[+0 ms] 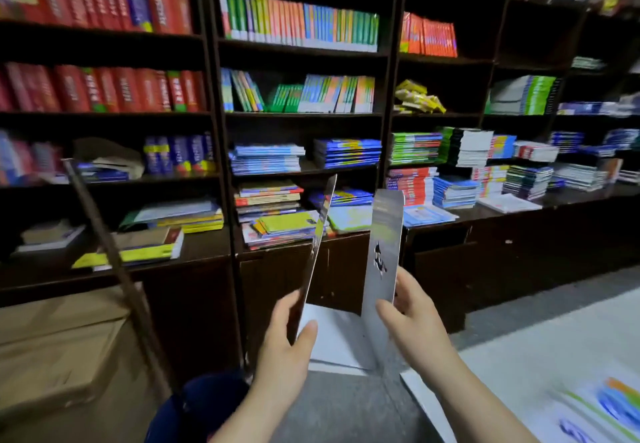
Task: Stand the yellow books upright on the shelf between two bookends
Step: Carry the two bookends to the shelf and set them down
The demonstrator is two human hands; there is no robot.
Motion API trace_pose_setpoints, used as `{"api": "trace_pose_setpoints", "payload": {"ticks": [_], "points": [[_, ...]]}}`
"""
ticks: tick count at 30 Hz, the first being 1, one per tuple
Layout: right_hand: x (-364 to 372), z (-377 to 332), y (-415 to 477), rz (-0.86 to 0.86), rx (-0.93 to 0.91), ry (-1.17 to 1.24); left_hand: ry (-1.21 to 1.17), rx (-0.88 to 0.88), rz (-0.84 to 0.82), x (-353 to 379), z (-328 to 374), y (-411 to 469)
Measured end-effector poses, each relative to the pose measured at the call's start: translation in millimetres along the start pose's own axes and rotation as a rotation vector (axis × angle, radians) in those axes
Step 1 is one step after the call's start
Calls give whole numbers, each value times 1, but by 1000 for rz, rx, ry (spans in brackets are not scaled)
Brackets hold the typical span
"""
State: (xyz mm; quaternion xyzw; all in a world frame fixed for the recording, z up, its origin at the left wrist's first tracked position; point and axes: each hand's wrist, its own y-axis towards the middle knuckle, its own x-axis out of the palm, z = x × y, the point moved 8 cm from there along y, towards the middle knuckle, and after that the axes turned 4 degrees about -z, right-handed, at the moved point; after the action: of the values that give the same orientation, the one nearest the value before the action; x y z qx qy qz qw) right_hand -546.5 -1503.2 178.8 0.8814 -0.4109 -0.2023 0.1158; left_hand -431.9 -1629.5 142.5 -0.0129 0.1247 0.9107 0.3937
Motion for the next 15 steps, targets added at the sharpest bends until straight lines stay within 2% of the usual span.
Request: {"api": "trace_pose_setpoints", "payload": {"ticks": [8, 15], "points": [[-32, 53, 160, 122, 7, -109, -39, 33, -207, 51, -25, 192], [-83, 101, 281, 215, 38, -281, -60, 72, -274, 115, -44, 329]]}}
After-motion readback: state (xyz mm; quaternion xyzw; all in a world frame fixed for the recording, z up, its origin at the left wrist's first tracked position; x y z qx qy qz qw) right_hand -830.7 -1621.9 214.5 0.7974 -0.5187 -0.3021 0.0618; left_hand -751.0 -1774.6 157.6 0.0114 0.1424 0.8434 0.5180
